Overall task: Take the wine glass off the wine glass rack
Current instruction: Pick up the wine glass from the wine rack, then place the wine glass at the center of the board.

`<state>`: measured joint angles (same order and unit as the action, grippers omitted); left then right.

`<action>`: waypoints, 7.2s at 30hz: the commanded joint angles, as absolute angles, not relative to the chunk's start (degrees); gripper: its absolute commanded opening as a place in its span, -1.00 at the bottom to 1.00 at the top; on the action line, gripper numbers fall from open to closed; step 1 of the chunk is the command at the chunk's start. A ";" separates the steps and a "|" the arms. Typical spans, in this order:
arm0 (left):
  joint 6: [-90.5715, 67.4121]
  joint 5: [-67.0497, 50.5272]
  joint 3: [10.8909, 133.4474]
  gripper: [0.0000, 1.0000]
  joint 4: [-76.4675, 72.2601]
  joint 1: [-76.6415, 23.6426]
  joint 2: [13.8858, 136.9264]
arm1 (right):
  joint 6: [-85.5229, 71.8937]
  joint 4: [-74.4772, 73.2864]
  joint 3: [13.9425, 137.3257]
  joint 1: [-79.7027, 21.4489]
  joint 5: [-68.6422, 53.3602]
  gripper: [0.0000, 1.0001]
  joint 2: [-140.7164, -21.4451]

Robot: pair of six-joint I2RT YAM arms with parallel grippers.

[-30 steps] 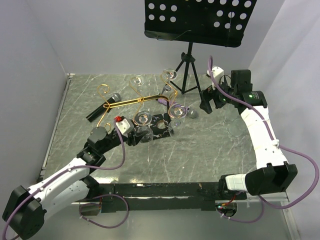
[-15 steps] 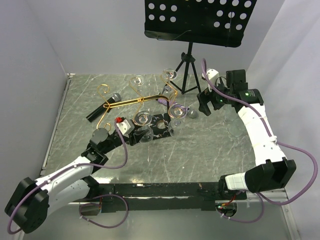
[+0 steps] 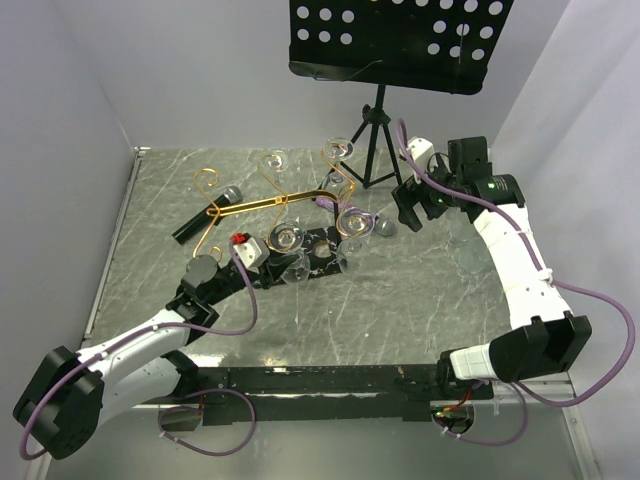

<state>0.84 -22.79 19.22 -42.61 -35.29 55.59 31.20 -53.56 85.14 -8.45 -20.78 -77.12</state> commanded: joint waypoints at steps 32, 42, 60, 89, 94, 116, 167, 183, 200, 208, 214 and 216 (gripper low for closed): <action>0.44 -27.96 21.46 -0.98 -38.40 -30.67 43.95 | 34.80 -55.54 87.97 -10.02 -16.62 1.00 -78.74; -7.38 -22.15 18.28 -0.98 -47.02 -28.48 45.61 | 37.18 -58.80 90.79 -11.07 -12.84 1.00 -80.24; -7.56 -22.68 24.52 -0.98 -49.13 -28.56 54.23 | 36.83 -56.07 82.71 -11.78 -12.13 1.00 -75.67; -2.56 -17.75 27.86 -0.98 -42.37 -31.99 55.02 | 35.86 -54.84 82.18 -12.39 -11.87 1.00 -77.08; 2.28 -21.88 27.86 -0.98 -41.57 -32.34 55.72 | 35.60 -54.14 81.91 -12.66 -11.78 1.00 -77.26; 11.33 -34.97 25.40 -0.98 -35.96 -30.85 52.82 | 35.86 -54.76 82.18 -12.92 -10.90 1.00 -77.34; 3.87 -36.65 44.38 -0.98 28.91 -24.53 42.10 | 31.55 -45.88 78.48 -13.01 -16.08 1.00 -63.89; 12.57 -33.14 47.90 -0.98 39.20 -19.51 43.23 | 31.03 -43.25 85.08 -16.08 -18.19 1.00 -67.32; 17.47 -31.73 59.58 -0.98 50.43 -14.50 47.37 | 32.34 -35.60 85.60 -19.77 -19.95 1.00 -70.31; 33.47 -34.71 63.37 -0.98 65.37 -14.50 47.37 | 32.78 -33.40 87.27 -21.27 -20.65 1.00 -73.21; 30.60 -33.67 66.71 -0.99 62.86 -14.50 44.57 | 32.61 -32.96 88.59 -21.88 -20.83 1.00 -74.70; 26.65 -31.74 67.06 -0.98 60.57 -14.41 42.81 | 32.43 -32.78 88.77 -22.15 -20.83 1.00 -75.06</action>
